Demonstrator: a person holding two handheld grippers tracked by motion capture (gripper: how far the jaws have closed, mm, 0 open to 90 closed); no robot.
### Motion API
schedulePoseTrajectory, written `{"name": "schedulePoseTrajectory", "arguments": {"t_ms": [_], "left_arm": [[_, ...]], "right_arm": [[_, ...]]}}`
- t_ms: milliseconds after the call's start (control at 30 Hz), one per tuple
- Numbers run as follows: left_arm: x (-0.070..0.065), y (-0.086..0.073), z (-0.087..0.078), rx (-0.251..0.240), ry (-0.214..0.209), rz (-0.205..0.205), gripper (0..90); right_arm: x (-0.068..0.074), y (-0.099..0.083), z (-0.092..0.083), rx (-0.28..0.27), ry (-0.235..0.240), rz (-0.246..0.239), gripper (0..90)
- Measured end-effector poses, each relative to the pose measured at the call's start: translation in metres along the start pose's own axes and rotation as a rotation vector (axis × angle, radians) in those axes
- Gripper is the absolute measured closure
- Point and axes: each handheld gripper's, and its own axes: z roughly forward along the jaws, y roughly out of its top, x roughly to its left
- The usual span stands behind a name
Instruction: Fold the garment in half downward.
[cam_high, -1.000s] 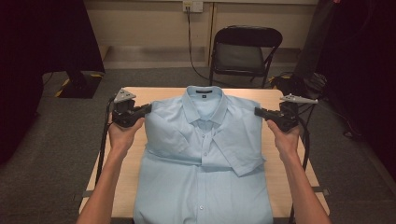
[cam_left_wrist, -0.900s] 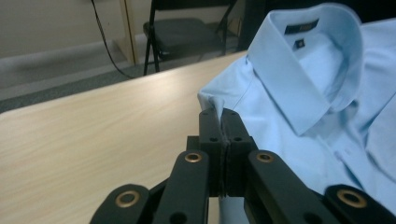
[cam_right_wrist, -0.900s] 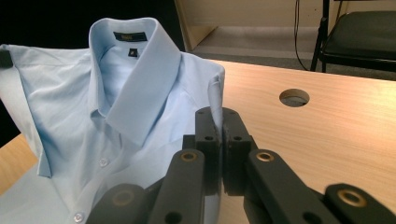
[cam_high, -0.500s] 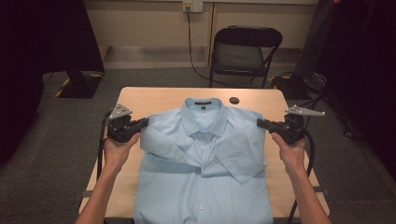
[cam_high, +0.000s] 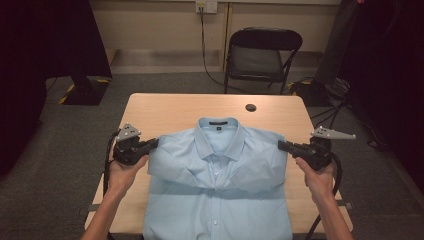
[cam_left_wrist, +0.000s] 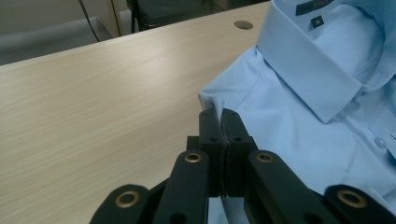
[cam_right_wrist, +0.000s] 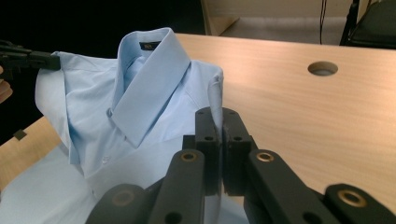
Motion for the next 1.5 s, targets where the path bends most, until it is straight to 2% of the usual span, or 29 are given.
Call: {"name": "schedulePoseTrajectory", "arguments": {"t_ms": [233,367,433,467,500,667,767,833,867,933,1000,1033,1133,1267,1500], "left_arm": [[-0.009,-0.008,0.0,0.016,-0.022,0.014,89.7],[-0.012,-0.016,0.001,0.043,-0.033,0.019,89.6],[-0.011,-0.024,0.003,0.055,-0.051,-0.008,89.6],[-0.011,-0.024,0.003,0.055,-0.051,-0.008,89.6],[-0.009,-0.032,0.007,0.075,-0.053,-0.027,89.6],[-0.011,-0.047,0.011,0.103,-0.062,-0.031,89.6],[-0.012,-0.05,0.008,0.101,-0.07,-0.026,89.6],[-0.012,-0.051,0.005,0.094,-0.072,-0.031,89.6],[-0.012,-0.052,0.002,0.088,-0.084,-0.047,89.6],[-0.013,-0.055,-0.003,0.089,-0.084,-0.045,89.6],[-0.016,-0.063,-0.004,0.121,-0.05,-0.009,89.6],[-0.016,-0.066,-0.005,0.129,-0.05,-0.004,89.6],[-0.015,-0.074,-0.006,0.136,-0.053,-0.015,89.6],[-0.014,-0.084,-0.007,0.142,-0.07,-0.046,89.6],[-0.02,-0.095,-0.023,0.149,-0.096,-0.049,89.6]], "right_arm": [[0.003,-0.025,-0.011,0.037,-0.007,0.012,87.6],[0.003,-0.038,-0.014,0.055,-0.008,0.023,87.5],[0.002,-0.044,-0.015,0.059,-0.011,0.029,87.5],[0.002,-0.044,-0.015,0.059,-0.011,0.029,87.5],[0.001,-0.053,-0.013,0.063,-0.012,0.046,87.5],[-0.001,-0.069,-0.012,0.08,-0.02,0.063,87.5],[-0.002,-0.073,-0.014,0.092,-0.029,0.064,87.5],[-0.002,-0.075,-0.015,0.093,-0.029,0.067,87.5],[-0.002,-0.076,-0.015,0.092,-0.029,0.067,87.5],[-0.002,-0.078,-0.016,0.093,-0.033,0.07,87.5],[-0.001,-0.084,-0.008,0.126,-0.042,0.066,87.5],[0.001,-0.085,-0.006,0.139,-0.044,0.065,87.5],[0.003,-0.089,0.0,0.166,-0.054,0.048,87.4],[0.0,-0.095,0.007,0.191,-0.063,0.059,87.5],[0.009,-0.1,0.0,0.193,-0.059,0.041,87.4]]}}
